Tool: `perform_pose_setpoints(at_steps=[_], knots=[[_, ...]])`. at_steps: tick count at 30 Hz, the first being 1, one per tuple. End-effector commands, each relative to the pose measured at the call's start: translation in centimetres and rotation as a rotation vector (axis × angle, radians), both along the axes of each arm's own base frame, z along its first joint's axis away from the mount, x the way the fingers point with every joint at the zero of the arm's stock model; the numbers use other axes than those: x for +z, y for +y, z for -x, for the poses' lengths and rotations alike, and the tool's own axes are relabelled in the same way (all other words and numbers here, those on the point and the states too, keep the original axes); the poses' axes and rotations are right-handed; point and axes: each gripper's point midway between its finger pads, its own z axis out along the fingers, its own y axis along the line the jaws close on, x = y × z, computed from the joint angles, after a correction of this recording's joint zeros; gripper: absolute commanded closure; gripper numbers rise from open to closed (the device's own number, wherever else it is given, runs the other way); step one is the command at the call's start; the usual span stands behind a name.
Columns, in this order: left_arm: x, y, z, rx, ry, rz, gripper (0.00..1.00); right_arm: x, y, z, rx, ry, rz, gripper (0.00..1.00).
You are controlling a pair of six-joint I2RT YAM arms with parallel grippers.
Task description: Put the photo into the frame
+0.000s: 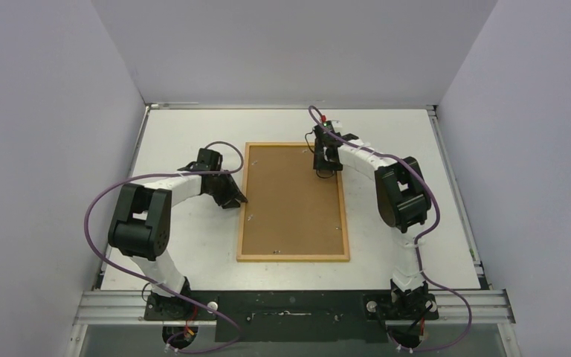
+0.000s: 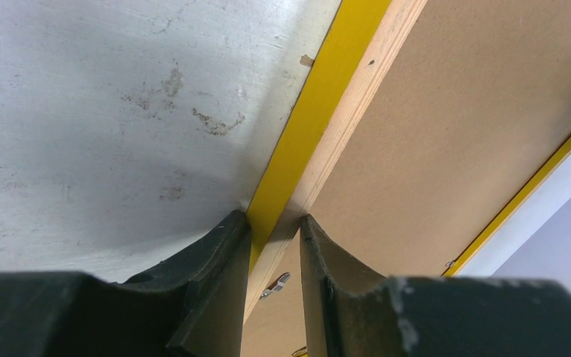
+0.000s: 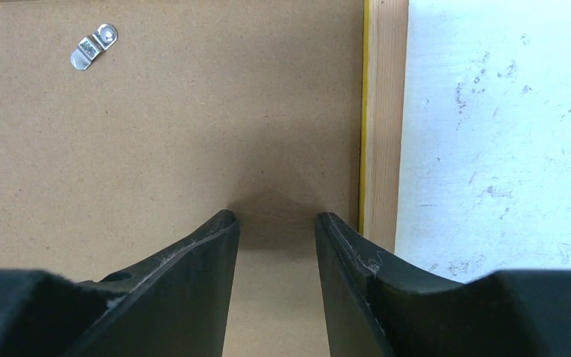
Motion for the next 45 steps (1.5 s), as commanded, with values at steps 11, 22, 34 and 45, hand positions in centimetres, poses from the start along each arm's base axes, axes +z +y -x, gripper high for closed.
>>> perform_pose_setpoints(at_steps=[11,22,34,45], knots=[[-1.6,1.0,0.3,0.113,0.043,-0.014,0.75,-1.7,-2.6,2.1,-0.056,0.1,0.025,0.53],[-1.4,0.5,-0.3,0.164,0.051,0.029,0.75,-1.7,-3.5,3.1,-0.108,0.138,0.055,0.51],[-1.9,1.1,0.0,0.243,0.073,0.047,0.75,-1.4,-4.6,3.6,-0.169,0.137,0.099,0.53],[-1.8,1.1,-0.2,0.228,0.063,0.047,0.75,-0.3,-4.1,3.0,-0.189,0.072,0.03,0.54]])
